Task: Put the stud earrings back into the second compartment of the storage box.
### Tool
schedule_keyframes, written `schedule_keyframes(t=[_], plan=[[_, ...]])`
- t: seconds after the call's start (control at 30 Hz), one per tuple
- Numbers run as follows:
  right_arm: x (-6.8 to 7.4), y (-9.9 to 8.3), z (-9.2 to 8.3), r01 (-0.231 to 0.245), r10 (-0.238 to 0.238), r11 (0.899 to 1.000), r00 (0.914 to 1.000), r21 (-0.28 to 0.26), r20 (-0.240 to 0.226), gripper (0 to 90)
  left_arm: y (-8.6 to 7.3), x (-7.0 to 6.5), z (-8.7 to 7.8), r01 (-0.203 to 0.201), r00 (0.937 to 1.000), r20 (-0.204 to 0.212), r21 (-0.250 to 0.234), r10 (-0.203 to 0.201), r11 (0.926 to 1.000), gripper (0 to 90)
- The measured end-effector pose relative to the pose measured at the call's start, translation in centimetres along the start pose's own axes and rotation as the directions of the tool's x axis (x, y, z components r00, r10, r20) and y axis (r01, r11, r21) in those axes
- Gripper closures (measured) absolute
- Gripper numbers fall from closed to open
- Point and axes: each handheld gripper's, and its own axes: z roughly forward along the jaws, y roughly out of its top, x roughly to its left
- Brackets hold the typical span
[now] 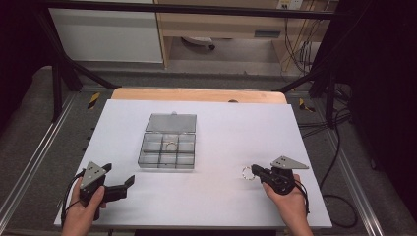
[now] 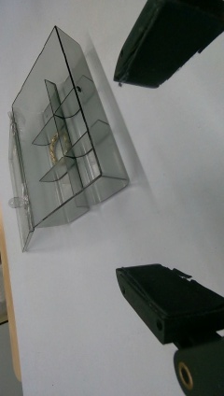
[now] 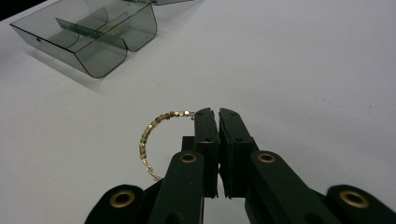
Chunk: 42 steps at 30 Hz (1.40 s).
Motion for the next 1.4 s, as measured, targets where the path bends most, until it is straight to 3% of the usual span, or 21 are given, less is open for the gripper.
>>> schedule_keyframes(t=[0.4, 0.5, 0.57, 0.8, 0.9, 1.03, 1.13, 1.23, 1.4], plan=[[-0.1, 0.2, 0.0, -0.035, 0.035, 0.999, 0.9994, -0.025, -0.008, 87.5, -0.1, 0.2, 0.0, -0.002, 1.0000, -0.006, 0.007, 0.002, 1.0000, 6.7], [0.0, 0.2, 0.1, -0.041, 0.041, 0.998, 0.9992, -0.037, -0.004, 87.5, -0.3, 0.5, -0.1, 0.014, 0.9997, -0.022, 0.007, -0.014, 0.9999, 6.8], [0.2, 0.4, 0.2, -0.078, 0.078, 0.995, 0.9969, -0.065, -0.003, 87.5, -0.2, 0.6, -0.2, 0.015, 0.9996, -0.026, 0.000, -0.015, 0.9999, 7.0], [1.1, 1.8, 0.8, -0.033, 0.033, 0.997, 0.9995, -0.067, -0.001, 87.5, -0.2, 0.1, 0.0, 0.001, 1.0000, 0.005, 0.005, -0.001, 1.0000, 6.8], [1.4, 2.4, 0.9, -0.033, 0.034, 0.998, 0.9993, -0.050, 0.014, 87.5, -0.2, 0.2, 0.0, 0.005, 1.0000, 0.006, 0.005, -0.005, 1.0000, 6.7], [1.9, 3.4, 0.8, -0.016, 0.016, 0.998, 0.9998, -0.062, -0.010, 87.5, -0.2, 0.3, 0.0, 0.016, 0.9999, -0.001, 0.004, -0.016, 0.9999, 6.9], [2.5, 4.1, 1.1, -0.003, 0.001, 0.998, 0.9997, -0.062, -0.026, 87.5, -0.2, 0.1, 0.0, 0.002, 1.0000, -0.007, 0.008, -0.002, 1.0000, 6.9], [3.2, 5.0, 1.8, 0.005, -0.006, 0.999, 0.9996, -0.037, -0.029, 87.5, -0.2, 0.0, 0.1, 0.002, 1.0000, 0.004, 0.012, -0.002, 0.9999, 6.8], [4.3, 6.7, 3.1, 0.041, -0.043, 0.998, 0.9976, -0.042, -0.053, 87.5, -0.4, 0.2, 0.1, 0.007, 1.0000, -0.001, 0.020, -0.007, 0.9998, 6.9]])
